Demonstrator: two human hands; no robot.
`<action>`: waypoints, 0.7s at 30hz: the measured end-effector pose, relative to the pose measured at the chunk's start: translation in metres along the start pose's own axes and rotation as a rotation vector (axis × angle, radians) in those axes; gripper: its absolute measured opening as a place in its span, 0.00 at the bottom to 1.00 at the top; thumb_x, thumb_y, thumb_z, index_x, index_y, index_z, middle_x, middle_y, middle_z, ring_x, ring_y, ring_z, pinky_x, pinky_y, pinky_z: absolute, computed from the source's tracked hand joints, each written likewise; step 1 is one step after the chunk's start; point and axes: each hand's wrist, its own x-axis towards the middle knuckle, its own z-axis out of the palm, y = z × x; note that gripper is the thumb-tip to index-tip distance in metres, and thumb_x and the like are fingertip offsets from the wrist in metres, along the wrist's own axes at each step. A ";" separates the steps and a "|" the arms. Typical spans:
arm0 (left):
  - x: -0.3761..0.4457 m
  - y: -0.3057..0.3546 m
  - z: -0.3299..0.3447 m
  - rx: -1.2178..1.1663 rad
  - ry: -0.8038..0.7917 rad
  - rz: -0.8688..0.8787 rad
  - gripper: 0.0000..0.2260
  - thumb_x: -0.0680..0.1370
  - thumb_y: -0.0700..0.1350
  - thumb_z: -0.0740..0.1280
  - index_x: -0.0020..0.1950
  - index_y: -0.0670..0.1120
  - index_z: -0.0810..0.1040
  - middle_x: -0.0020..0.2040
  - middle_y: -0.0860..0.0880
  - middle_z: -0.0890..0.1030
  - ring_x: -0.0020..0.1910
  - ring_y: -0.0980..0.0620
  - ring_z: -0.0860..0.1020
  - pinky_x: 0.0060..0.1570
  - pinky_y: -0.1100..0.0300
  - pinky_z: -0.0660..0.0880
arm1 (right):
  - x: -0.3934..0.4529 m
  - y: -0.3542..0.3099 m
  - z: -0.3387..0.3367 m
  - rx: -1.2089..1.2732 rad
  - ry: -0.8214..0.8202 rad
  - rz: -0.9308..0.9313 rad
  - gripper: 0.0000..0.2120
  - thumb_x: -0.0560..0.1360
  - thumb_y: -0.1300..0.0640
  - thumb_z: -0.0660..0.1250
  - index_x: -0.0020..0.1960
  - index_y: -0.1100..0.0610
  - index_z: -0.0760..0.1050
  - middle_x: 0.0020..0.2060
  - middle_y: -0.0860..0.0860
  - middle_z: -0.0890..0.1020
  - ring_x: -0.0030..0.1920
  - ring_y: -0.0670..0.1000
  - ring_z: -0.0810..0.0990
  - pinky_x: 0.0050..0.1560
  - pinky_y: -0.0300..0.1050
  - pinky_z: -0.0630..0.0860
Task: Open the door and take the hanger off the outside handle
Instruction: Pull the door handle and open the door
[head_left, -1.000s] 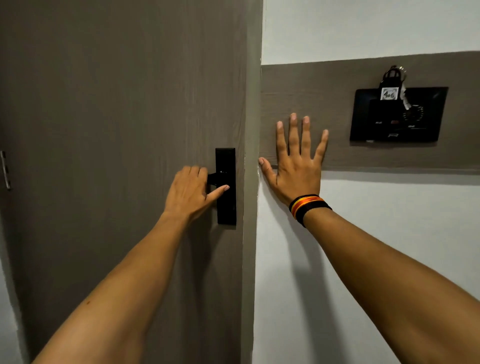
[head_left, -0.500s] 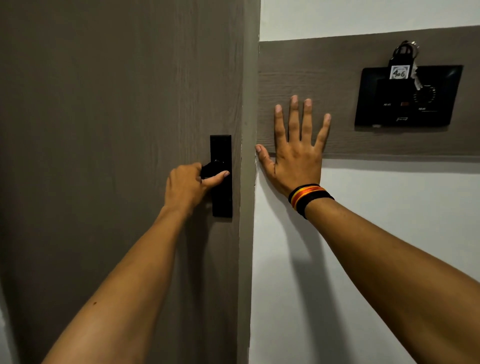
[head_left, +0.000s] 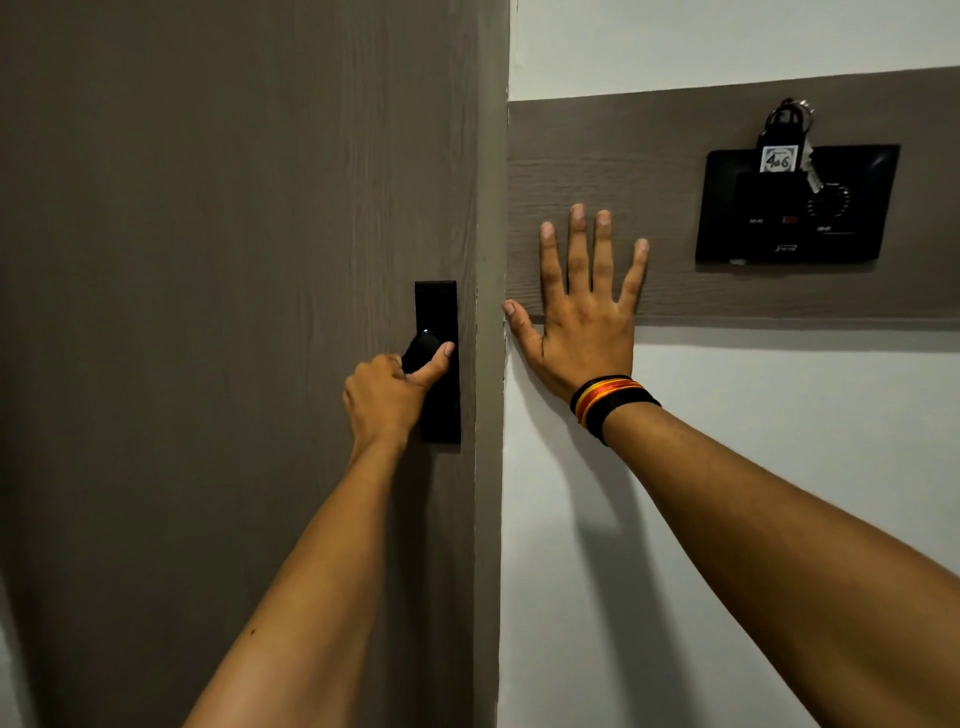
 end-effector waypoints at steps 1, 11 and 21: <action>-0.002 0.000 0.001 -0.015 0.007 -0.023 0.36 0.70 0.78 0.64 0.27 0.47 0.59 0.24 0.49 0.63 0.24 0.51 0.63 0.26 0.58 0.62 | 0.000 0.000 0.000 0.002 -0.012 -0.001 0.41 0.79 0.30 0.48 0.83 0.54 0.50 0.82 0.60 0.52 0.81 0.63 0.49 0.76 0.73 0.45; -0.028 0.014 -0.032 -0.027 0.041 -0.067 0.36 0.69 0.80 0.60 0.27 0.49 0.58 0.23 0.53 0.62 0.22 0.54 0.62 0.26 0.60 0.58 | -0.027 -0.015 -0.017 0.137 -0.205 -0.071 0.39 0.81 0.32 0.48 0.83 0.55 0.47 0.83 0.59 0.47 0.82 0.59 0.44 0.78 0.68 0.42; -0.040 0.016 -0.109 0.166 -0.055 0.040 0.36 0.69 0.79 0.58 0.28 0.45 0.64 0.24 0.51 0.67 0.23 0.51 0.66 0.27 0.57 0.62 | -0.057 -0.043 -0.082 0.640 -0.225 0.090 0.18 0.84 0.46 0.58 0.65 0.55 0.78 0.59 0.54 0.85 0.63 0.55 0.81 0.79 0.66 0.48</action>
